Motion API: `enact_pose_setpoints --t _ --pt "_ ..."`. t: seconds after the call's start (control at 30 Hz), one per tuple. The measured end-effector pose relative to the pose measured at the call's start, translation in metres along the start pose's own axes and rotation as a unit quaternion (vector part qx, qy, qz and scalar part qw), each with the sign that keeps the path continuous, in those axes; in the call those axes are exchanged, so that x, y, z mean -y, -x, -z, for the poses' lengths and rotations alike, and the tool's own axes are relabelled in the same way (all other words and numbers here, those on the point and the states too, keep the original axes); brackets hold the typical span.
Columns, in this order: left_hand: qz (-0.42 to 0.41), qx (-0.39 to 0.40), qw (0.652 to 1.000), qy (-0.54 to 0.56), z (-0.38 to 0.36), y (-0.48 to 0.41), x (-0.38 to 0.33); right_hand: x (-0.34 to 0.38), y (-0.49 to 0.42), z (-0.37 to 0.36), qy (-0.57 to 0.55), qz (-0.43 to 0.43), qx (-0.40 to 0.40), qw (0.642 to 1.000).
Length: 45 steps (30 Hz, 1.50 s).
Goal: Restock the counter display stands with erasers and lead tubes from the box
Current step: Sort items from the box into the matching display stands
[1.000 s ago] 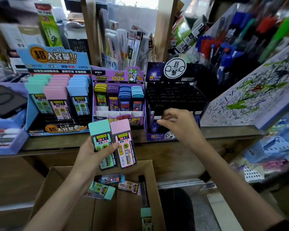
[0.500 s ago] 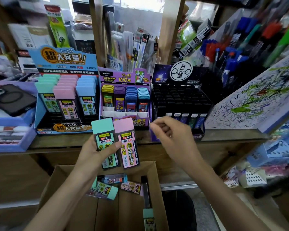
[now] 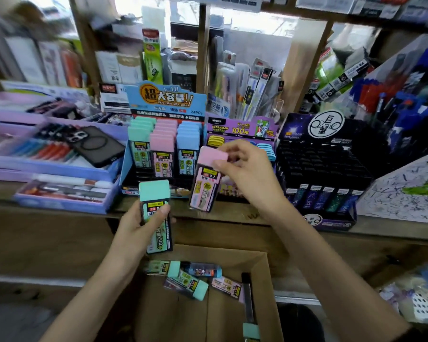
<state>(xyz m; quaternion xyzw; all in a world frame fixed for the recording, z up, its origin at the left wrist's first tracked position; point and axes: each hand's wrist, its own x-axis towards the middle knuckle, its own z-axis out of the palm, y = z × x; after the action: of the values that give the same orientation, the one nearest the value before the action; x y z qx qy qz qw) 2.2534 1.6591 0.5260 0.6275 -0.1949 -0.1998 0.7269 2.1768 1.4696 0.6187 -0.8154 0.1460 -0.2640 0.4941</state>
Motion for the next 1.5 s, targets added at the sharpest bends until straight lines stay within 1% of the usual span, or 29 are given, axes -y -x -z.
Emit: enact_pose_setpoints --t 0.07,0.17,0.3,0.4,0.47,0.53,0.67,0.8,0.87,0.9,0.97,1.0,1.03,1.07,1.1,1.17,1.2,1.23,1.27,1.33,1.43,1.5 --pt "0.013 -0.022 1.0 0.005 0.017 0.002 -0.002 0.009 -0.017 -0.008 -0.011 0.021 -0.026 0.999" --pt "0.013 -0.052 0.999 -0.006 0.034 0.006 -0.005 0.018 -0.04 -0.029 0.02 0.062 -0.034 0.997" --pt "0.02 -0.062 0.998 -0.013 0.049 0.009 -0.009 0.019 -0.057 -0.06 0.109 0.11 -0.012 0.988" --pt "0.026 -0.066 0.997 -0.008 0.057 0.011 -0.01 0.016 -0.059 -0.074 0.191 0.158 0.022 0.969" --pt "0.023 -0.068 0.997 -0.012 0.06 0.012 -0.009 0.013 -0.057 -0.079 0.224 0.185 0.032 0.956" --pt "0.024 -0.067 0.997 -0.012 0.063 0.012 -0.007 0.011 -0.056 -0.083 0.218 0.19 0.029 0.957" --pt "0.034 -0.058 0.998 -0.002 0.065 0.011 -0.004 0.006 -0.059 -0.093 0.201 0.17 0.002 0.965" --pt "0.024 -0.053 0.998 0.002 0.064 0.01 -0.002 -0.004 -0.058 -0.099 0.245 0.163 0.006 0.956" --pt "0.021 -0.056 0.998 0.006 0.064 0.009 -0.001 -0.009 -0.054 -0.099 0.28 0.181 0.004 0.943" --pt "0.019 -0.059 0.998 0.007 0.063 0.009 -0.001 -0.01 -0.053 -0.099 0.311 0.197 -0.002 0.93" --pt "0.011 -0.057 0.998 -0.001 0.062 0.008 -0.003 -0.006 -0.051 -0.097 0.392 0.224 -0.03 0.892" --pt "0.006 -0.054 0.998 -0.01 0.061 0.007 -0.005 -0.001 -0.05 -0.095 0.421 0.233 -0.051 0.875" --pt "0.001 -0.052 0.998 -0.019 0.061 0.006 -0.006 0.004 -0.05 -0.094 0.428 0.242 -0.071 0.868" --pt "-0.006 -0.048 0.998 -0.028 0.061 0.004 -0.009 0.009 -0.048 -0.094 0.415 0.249 -0.076 0.872" --pt "-0.014 -0.042 0.998 -0.035 0.061 0.001 -0.012 0.015 -0.046 -0.096 0.378 0.251 -0.054 0.89" --pt "-0.037 -0.019 0.998 -0.053 0.06 -0.007 -0.021 0.029 -0.04 -0.102 0.268 0.226 0.062 0.934" --pt "-0.054 -0.006 0.996 -0.068 0.059 -0.012 -0.027 0.035 -0.039 -0.105 0.231 0.208 0.117 0.943" --pt "-0.072 0.005 0.994 -0.084 0.059 -0.018 -0.033 0.041 -0.038 -0.109 0.213 0.193 0.154 0.945" --pt "-0.088 0.012 0.991 -0.097 0.059 -0.024 -0.038 0.046 -0.039 -0.111 0.196 0.181 0.173 0.948" --pt "-0.114 0.014 0.986 -0.116 0.061 -0.036 -0.048 0.056 -0.045 -0.112 0.162 0.168 0.182 0.955" --pt "-0.14 0.021 0.979 -0.148 0.068 -0.052 -0.06 0.066 -0.057 -0.111 0.154 0.176 0.185 0.954" --pt "-0.149 0.015 0.972 -0.182 0.075 -0.061 -0.062 0.071 -0.067 -0.109 0.156 0.193 0.165 0.955"
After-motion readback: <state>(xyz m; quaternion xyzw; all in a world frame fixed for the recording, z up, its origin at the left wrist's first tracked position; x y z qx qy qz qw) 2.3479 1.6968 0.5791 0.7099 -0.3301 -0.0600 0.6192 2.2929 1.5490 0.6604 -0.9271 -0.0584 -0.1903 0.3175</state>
